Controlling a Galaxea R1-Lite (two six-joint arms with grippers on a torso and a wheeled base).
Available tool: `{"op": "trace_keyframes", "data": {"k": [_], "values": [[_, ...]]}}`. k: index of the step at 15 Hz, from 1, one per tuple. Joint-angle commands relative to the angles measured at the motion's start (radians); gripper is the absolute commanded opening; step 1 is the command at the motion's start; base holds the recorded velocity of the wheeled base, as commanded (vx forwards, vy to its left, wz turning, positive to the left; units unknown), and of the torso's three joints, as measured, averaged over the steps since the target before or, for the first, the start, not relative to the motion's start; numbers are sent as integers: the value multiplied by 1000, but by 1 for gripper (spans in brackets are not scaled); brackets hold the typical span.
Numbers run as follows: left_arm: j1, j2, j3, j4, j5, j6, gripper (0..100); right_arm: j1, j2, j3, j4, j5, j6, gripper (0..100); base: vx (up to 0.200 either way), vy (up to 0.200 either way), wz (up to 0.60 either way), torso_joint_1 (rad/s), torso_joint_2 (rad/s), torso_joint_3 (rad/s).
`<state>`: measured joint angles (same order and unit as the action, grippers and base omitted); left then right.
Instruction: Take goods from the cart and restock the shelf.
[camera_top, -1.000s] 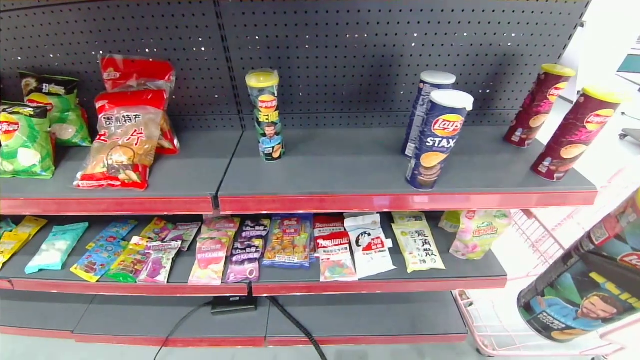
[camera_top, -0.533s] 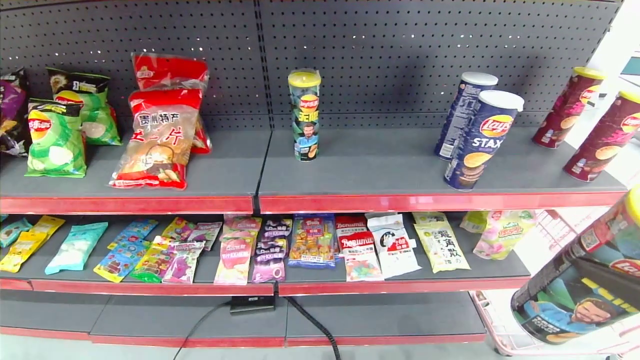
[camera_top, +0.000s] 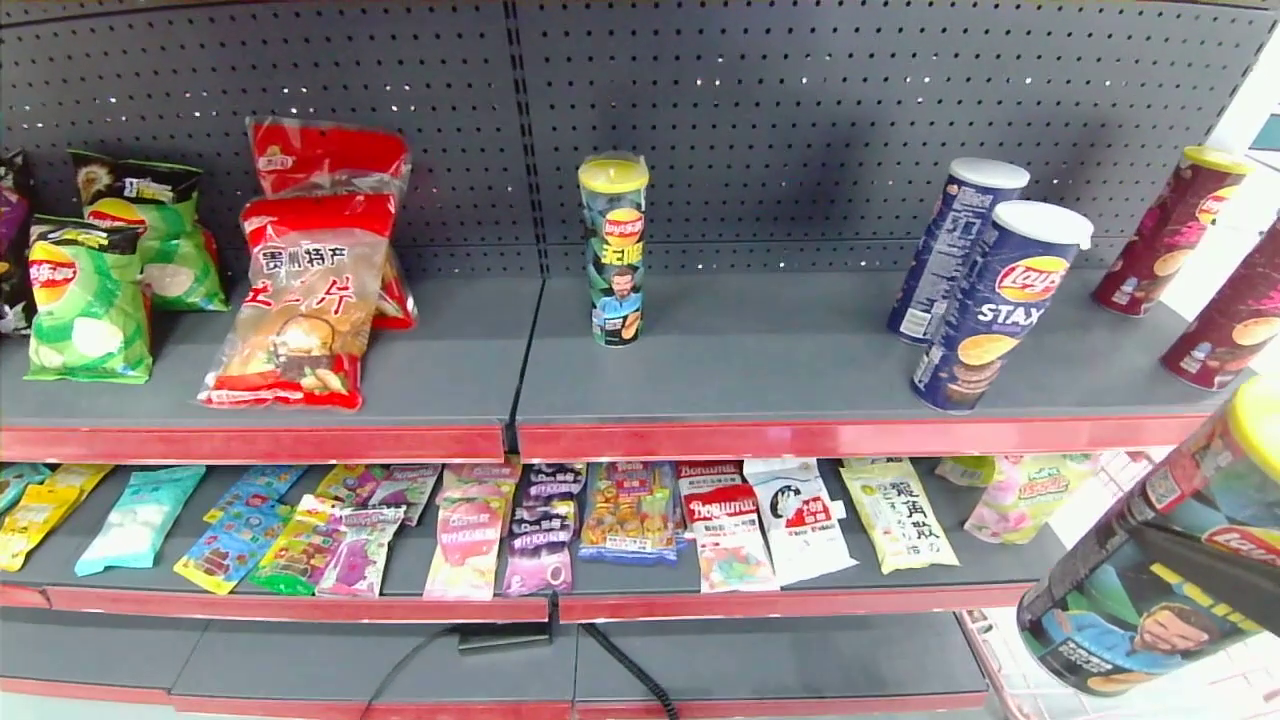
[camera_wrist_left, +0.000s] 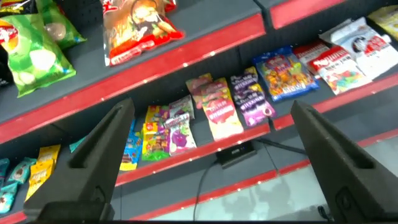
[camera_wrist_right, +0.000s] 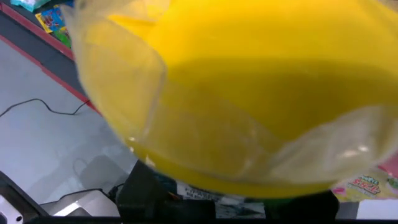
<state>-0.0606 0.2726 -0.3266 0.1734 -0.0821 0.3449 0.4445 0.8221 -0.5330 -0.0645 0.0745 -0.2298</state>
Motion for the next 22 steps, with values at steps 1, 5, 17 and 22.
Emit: {"op": "trace_keyframes", "data": {"k": [1,5,17,22], "values": [[-1,2,0,0,-1,2,100,0,2,8,-1,1,0,0,200,0,0,7,7,-2],[-1,5,0,0,-1,2,100,0,3,10,-1,1,1,0,200,0,0,2,0,2],[-1,7,17,0,-2,2,100,0,18,7,-3,4,3,0,0,133,0,2,0,2],[-2,5,21,0,-5,2,100,0,103,-88,-5,4,6,0,0,40,0,0,1,0]]}}
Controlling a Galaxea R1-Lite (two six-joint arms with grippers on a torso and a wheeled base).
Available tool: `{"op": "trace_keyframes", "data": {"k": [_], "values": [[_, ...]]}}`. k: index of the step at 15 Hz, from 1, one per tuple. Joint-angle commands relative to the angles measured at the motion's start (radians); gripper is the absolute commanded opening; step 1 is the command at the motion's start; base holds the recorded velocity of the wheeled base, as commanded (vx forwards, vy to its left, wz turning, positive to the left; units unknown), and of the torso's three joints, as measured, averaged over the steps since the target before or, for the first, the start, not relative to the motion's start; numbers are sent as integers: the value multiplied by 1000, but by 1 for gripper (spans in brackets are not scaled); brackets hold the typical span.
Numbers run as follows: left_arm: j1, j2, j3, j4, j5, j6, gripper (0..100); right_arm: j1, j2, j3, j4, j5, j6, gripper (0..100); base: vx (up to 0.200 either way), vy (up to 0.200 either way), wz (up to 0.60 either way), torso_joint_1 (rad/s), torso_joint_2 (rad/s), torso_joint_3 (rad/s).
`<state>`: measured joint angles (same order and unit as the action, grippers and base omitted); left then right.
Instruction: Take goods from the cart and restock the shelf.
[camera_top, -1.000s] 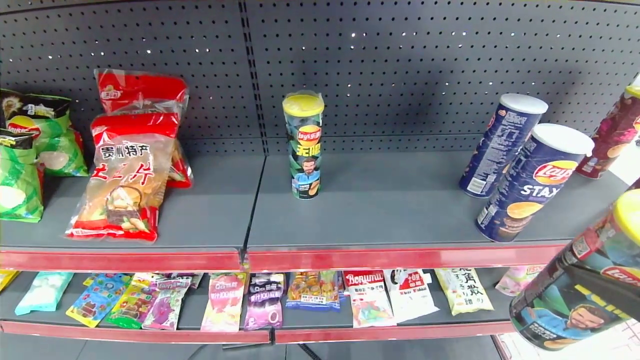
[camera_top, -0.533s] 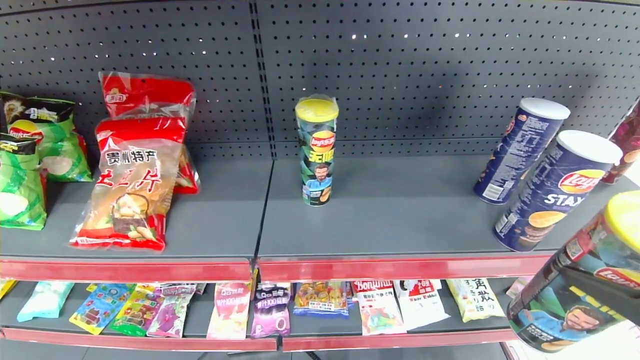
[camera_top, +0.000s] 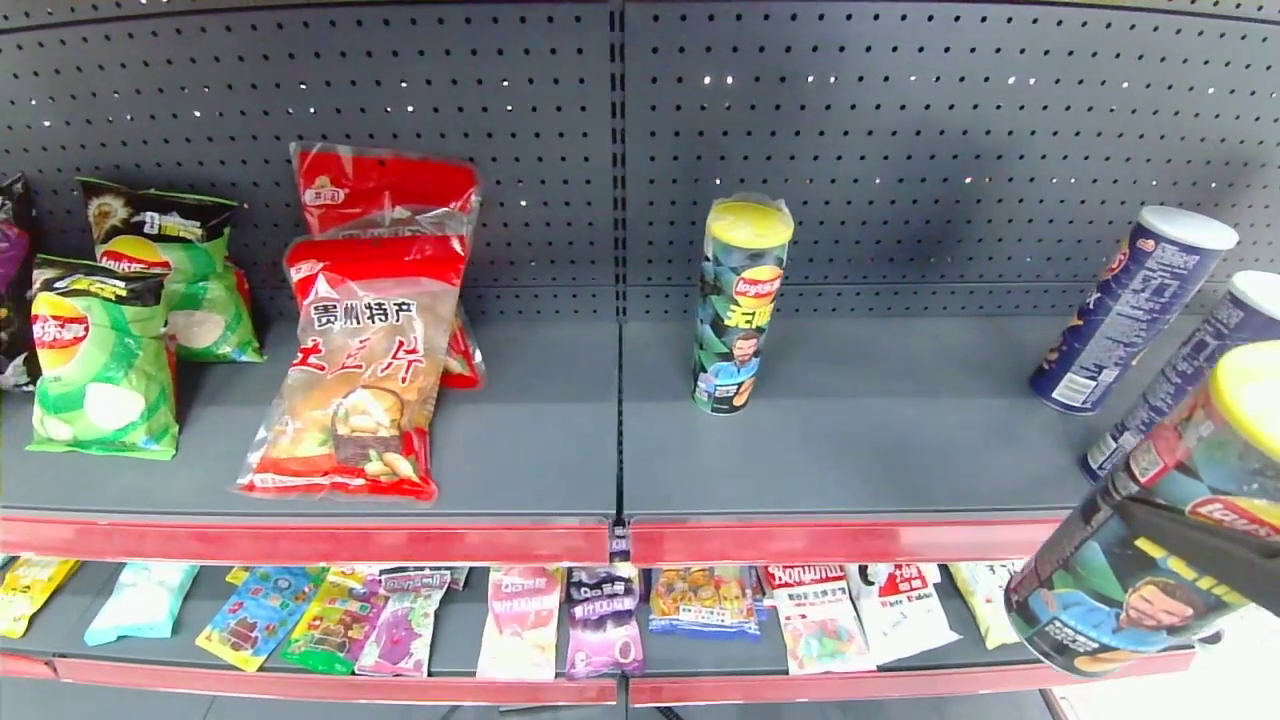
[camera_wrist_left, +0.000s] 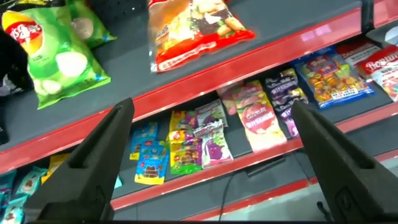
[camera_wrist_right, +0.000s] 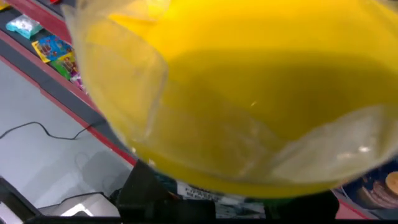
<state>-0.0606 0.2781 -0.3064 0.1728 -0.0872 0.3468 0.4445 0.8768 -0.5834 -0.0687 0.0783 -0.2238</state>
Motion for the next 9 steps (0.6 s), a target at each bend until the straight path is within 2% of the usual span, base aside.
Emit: {"op": "trace_keyframes", "data": {"k": [1,5,8,9], "values": [[-2,0,0,-1,0,0,100,0,73,-58,0,0,0,0,0,0,0,0,0,0],[-1,3,-2,-1,0,0,100,-6,122,-82,0,-2,6,0,0,0,0,0,0,0],[-1,10,-3,-1,3,0,100,-6,125,-81,0,-2,8,0,200,0,0,-1,-1,1],[-1,13,-5,-2,-2,1,100,-6,125,-79,0,-2,8,0,0,0,0,0,0,0]]}}
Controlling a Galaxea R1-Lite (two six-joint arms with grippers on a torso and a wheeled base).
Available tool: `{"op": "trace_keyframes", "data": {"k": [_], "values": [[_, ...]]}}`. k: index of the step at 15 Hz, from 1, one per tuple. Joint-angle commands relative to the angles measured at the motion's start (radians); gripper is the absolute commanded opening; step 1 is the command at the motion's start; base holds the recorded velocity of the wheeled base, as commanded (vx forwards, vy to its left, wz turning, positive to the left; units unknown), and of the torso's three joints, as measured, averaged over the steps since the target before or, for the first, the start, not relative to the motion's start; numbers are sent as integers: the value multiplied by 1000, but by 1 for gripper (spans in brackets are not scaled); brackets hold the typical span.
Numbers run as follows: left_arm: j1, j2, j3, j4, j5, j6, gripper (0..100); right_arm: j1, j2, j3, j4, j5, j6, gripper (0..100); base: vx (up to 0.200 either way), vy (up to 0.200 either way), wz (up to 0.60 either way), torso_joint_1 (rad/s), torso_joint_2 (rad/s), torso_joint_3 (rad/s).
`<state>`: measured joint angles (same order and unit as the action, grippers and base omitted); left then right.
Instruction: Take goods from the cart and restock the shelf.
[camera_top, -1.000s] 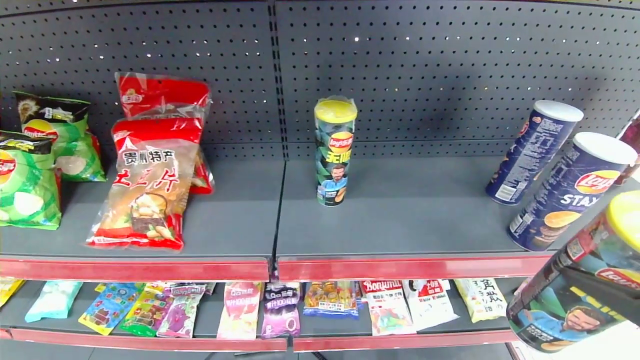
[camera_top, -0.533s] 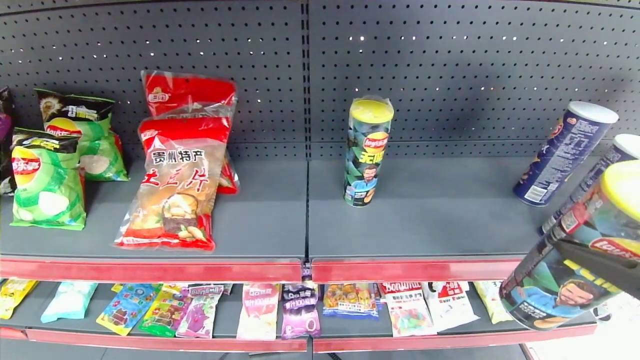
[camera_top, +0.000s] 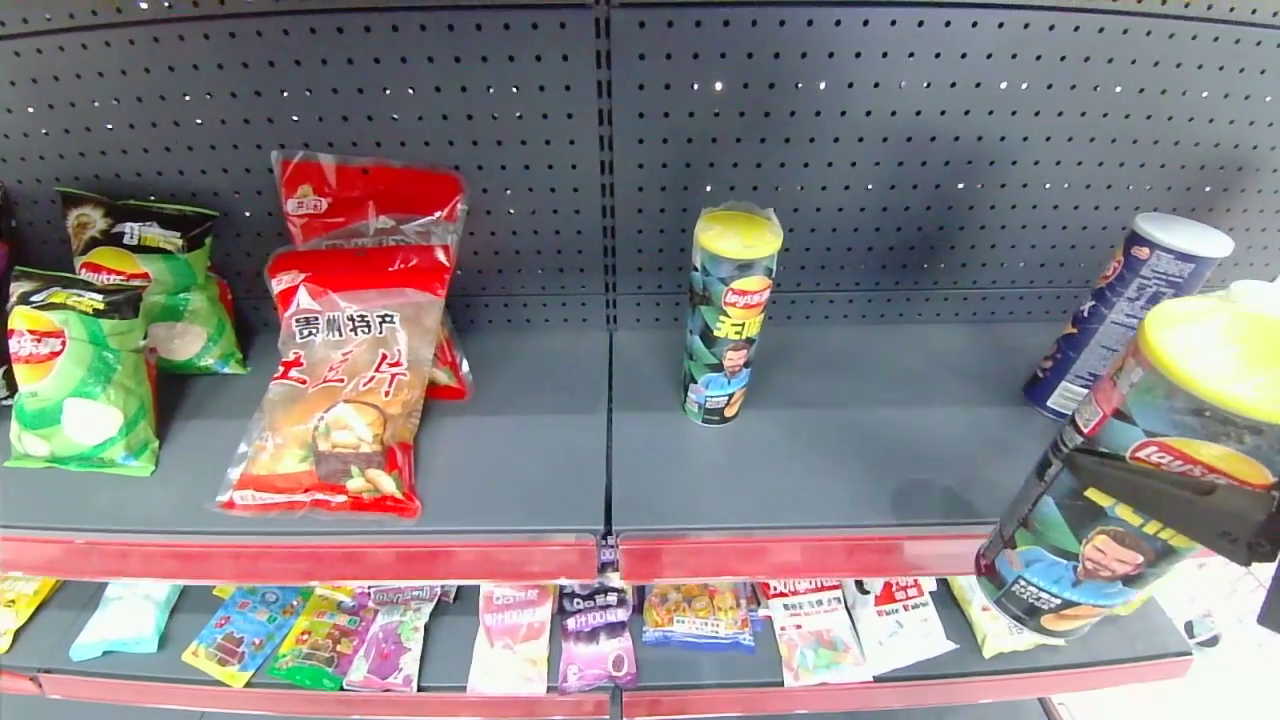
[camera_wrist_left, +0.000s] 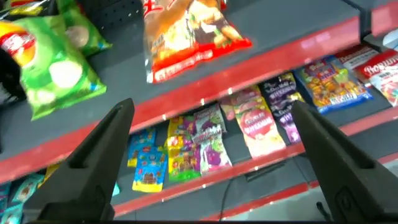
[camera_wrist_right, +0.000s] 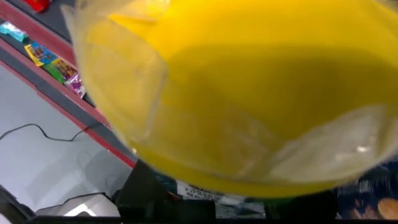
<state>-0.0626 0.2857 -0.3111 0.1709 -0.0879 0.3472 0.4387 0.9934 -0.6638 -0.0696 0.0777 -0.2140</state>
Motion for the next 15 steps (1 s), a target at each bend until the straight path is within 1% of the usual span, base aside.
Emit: {"op": "trace_keyframes", "data": {"k": [1,4,5,6,7,8,9,10,11,12,13,14,15], "values": [[0,6,0,-1,-3,-1,100,0,10,0,1,-1,-1,0,0,0,0,0,0,0],[0,9,0,-1,-4,-1,100,0,24,-8,1,-1,-1,0,0,0,0,0,0,0],[-2,38,-16,-2,-6,6,100,2,40,-28,1,-1,-1,0,0,0,0,0,0,0],[-6,76,-42,-2,-15,15,100,6,50,-42,-6,1,1,0,0,0,0,0,0,0],[-22,148,-91,-10,-53,18,100,6,74,-45,-45,1,2,0,0,0,0,0,0,0],[-25,187,-112,-24,-61,21,100,6,85,-45,-70,1,2,0,0,0,0,0,0,0],[-40,352,-184,-109,-84,26,100,8,136,-42,-162,2,10,0,0,0,0,0,0,0],[-89,472,-243,-151,-125,19,100,9,165,-39,-199,5,18,0,0,0,0,0,0,0],[-152,581,-299,-188,-151,1,100,12,177,-37,-210,14,24,0,0,0,0,0,0,0],[-192,639,-332,-215,-161,-16,100,14,182,-39,-210,14,28,0,0,0,0,0,0,0],[-307,805,-439,-267,-167,-54,100,15,185,-39,-210,14,33,0,0,0,0,0,0,0],[-364,903,-523,-274,-176,-80,100,14,188,-39,-210,14,36,0,0,0,0,0,0,0],[-413,977,-589,-274,-208,-113,100,12,186,-39,-211,14,41,0,0,0,0,0,0,0]]}}
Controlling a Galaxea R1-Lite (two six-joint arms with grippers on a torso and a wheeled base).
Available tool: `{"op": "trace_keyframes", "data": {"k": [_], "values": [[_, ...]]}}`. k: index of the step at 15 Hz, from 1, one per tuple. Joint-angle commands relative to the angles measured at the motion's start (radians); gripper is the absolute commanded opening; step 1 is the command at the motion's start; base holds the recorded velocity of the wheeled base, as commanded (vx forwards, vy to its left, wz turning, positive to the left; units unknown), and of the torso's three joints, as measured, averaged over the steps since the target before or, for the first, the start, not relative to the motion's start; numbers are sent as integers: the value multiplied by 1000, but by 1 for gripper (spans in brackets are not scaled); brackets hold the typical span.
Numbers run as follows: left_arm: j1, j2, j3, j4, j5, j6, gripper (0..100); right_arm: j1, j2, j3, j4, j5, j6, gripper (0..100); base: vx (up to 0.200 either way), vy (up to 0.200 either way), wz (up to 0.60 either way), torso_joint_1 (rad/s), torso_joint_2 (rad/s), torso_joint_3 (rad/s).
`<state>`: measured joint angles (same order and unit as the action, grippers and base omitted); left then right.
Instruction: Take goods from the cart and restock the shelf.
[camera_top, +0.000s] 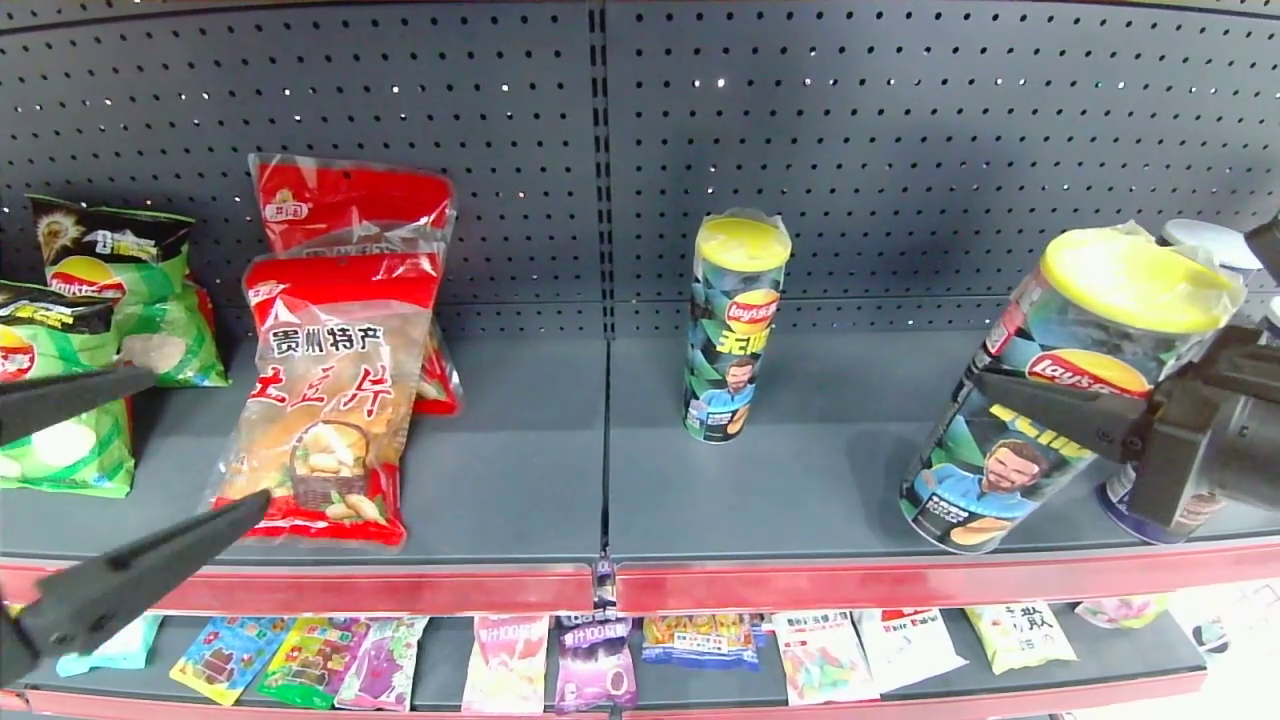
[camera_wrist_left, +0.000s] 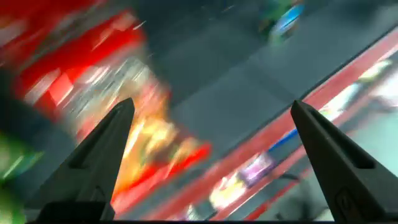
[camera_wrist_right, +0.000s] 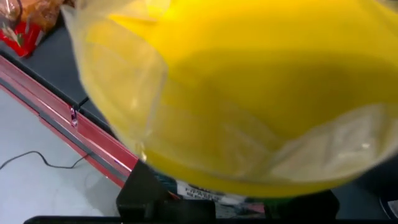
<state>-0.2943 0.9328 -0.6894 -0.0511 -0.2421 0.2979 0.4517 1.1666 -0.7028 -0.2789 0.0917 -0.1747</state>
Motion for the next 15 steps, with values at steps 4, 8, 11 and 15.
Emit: {"op": "trace_keyframes", "data": {"k": [4,8,11,15], "values": [[-237,635,-453,-108,-175,-97,100,-19,8,-11,-6,-4,17,0,0,0,0,0,0,0],[-296,805,-575,-181,-167,-97,100,-45,7,-9,-6,-4,20,0,0,0,0,0,0,0],[-327,885,-618,-245,-140,-97,100,-51,13,-6,-6,-4,27,0,0,0,0,0,0,0],[-344,942,-667,-253,-138,-62,100,-51,18,-7,-6,-4,38,0,0,0,0,0,0,0]]}}
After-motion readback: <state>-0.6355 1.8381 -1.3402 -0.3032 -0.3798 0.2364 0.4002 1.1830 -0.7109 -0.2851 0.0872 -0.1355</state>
